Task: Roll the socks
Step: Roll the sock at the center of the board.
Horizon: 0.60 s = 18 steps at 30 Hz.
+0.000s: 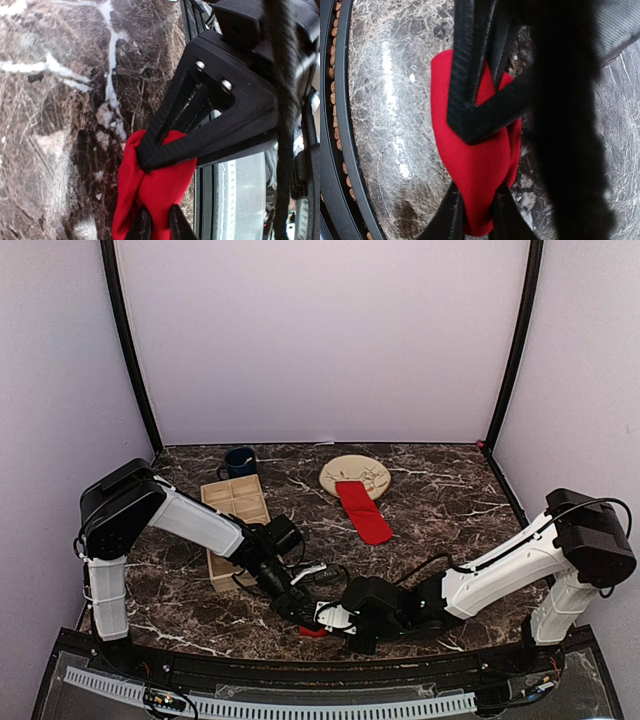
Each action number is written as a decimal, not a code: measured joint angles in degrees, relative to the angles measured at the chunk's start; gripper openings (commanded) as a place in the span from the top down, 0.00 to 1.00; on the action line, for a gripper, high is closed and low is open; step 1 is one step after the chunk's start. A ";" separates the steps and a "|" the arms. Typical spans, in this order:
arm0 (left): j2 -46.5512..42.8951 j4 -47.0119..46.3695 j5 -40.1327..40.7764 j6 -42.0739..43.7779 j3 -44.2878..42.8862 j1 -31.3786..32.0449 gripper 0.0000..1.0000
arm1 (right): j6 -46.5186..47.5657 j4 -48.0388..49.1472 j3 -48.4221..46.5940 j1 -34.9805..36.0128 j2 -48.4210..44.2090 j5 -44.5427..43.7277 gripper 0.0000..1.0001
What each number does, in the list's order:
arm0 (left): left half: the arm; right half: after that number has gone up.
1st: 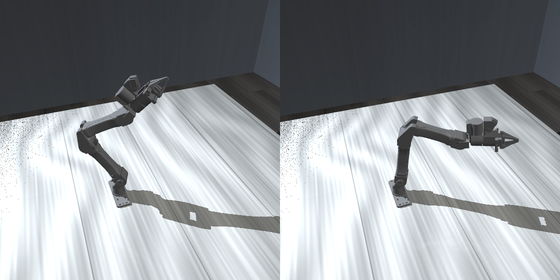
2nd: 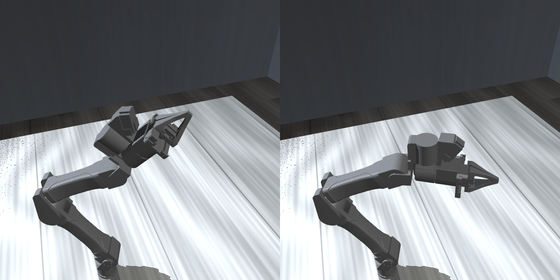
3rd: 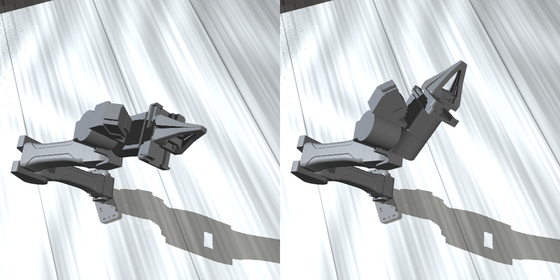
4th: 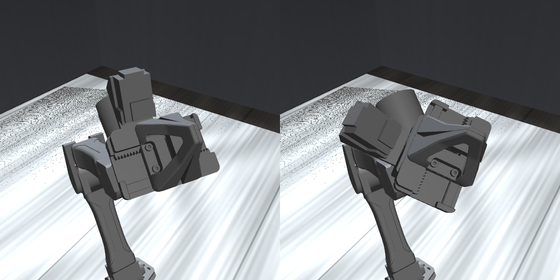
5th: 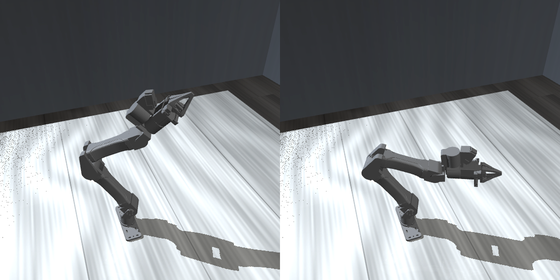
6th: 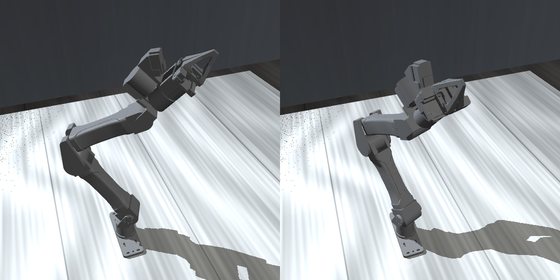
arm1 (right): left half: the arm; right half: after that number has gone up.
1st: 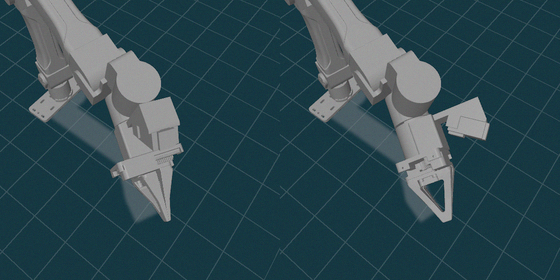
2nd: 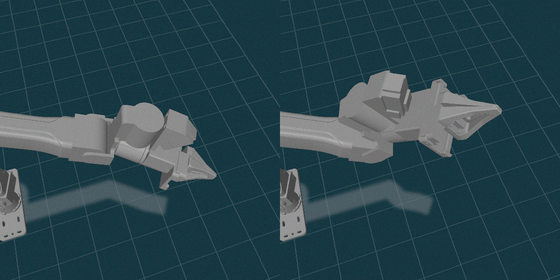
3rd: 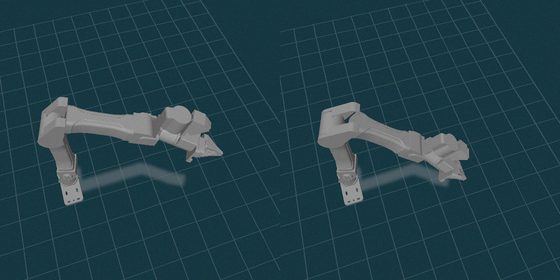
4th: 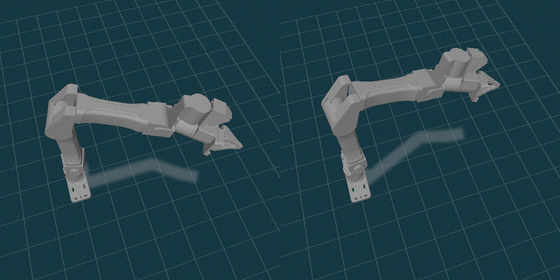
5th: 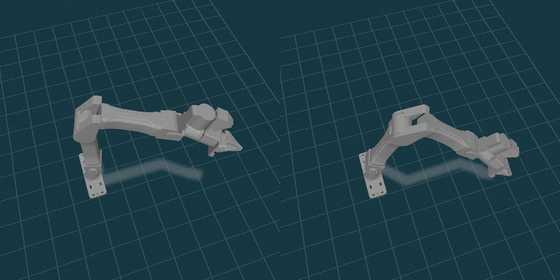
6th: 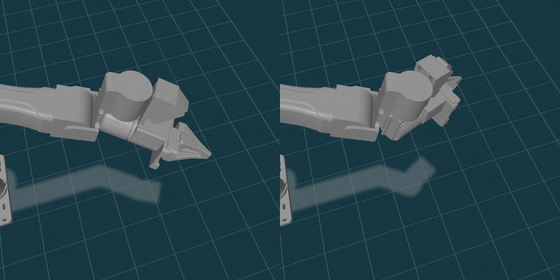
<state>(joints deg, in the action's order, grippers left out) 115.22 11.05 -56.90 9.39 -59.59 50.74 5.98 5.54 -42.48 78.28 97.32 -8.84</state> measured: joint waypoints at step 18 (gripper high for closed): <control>-7.61 -9.77 6.69 -5.95 7.89 0.57 0.45 | -1.57 0.28 -0.17 -0.22 0.09 1.51 1.00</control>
<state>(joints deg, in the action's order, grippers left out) 107.61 1.28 -50.22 3.44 -51.70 51.31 4.40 5.82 -42.65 78.06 97.41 -7.33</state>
